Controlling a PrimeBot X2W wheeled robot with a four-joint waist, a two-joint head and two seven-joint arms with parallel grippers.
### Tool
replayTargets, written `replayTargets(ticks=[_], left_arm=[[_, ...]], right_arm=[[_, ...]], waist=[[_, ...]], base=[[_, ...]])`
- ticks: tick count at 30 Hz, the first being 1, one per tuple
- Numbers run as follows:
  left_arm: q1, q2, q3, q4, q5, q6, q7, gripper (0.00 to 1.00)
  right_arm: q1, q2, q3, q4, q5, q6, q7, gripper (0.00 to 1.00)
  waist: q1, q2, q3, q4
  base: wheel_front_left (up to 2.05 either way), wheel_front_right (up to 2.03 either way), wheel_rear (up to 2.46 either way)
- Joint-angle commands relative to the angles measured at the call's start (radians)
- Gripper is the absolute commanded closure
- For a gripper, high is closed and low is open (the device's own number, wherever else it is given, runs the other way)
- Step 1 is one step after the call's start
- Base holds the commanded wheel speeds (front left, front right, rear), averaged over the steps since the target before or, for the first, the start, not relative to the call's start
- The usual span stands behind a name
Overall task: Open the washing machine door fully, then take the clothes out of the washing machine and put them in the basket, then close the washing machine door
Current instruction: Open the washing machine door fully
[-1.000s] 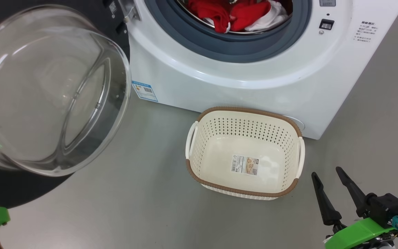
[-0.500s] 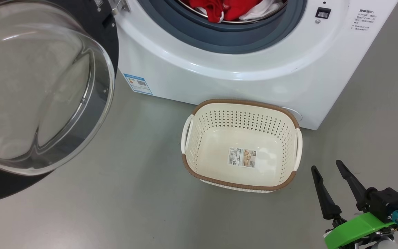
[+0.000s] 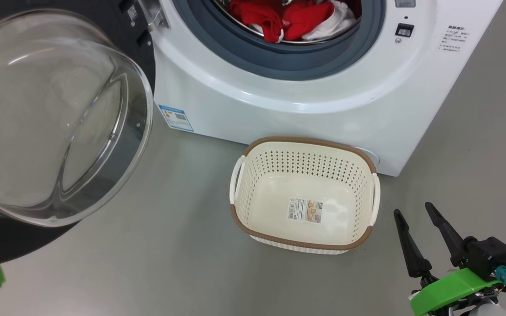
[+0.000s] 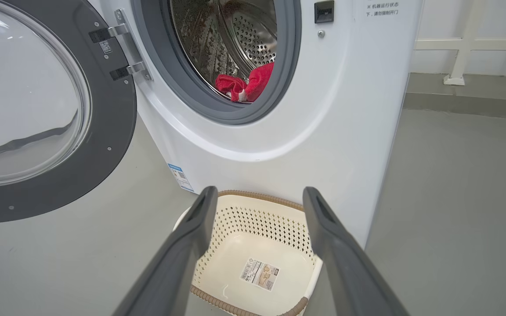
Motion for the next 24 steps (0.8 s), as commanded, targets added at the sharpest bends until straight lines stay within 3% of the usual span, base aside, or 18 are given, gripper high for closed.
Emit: replayTargets(ticks=[1,5,15,23,24], left_arm=[[0.024,0.030,0.013,-0.038,-0.010,0.002,-0.005,1.00],[0.075,0.006,-0.029,-0.075,-0.011,0.002,-0.005,1.00],[0.197,-0.040,-0.136,-0.189,-0.043,0.002,-0.005,0.86],[0.263,-0.053,-0.258,-0.254,-0.067,0.002,-0.005,0.52],[0.267,-0.053,-0.267,-0.259,-0.071,0.002,-0.005,0.29]], right_arm=[[-0.014,-0.002,0.022,-0.019,-0.007,0.007,-0.009,0.00],[-0.014,0.004,0.027,-0.016,-0.005,0.007,-0.009,0.00],[-0.009,0.014,0.028,-0.015,0.004,0.007,-0.009,0.00],[-0.009,0.020,0.011,-0.024,0.005,0.007,-0.009,0.00],[-0.009,0.022,0.007,-0.026,0.005,0.007,-0.009,0.00]], waist=[[0.0000,-0.0001,-0.012,-0.003],[0.0000,-0.0001,-0.031,-0.011],[0.0000,-0.0001,-0.075,-0.050],[0.0000,-0.0001,-0.082,-0.107],[0.0000,-0.0001,-0.082,-0.115]], base=[[0.00,0.00,0.00],[0.00,0.00,0.00],[0.00,0.00,0.00],[0.00,0.00,0.00],[0.00,0.00,0.00]])
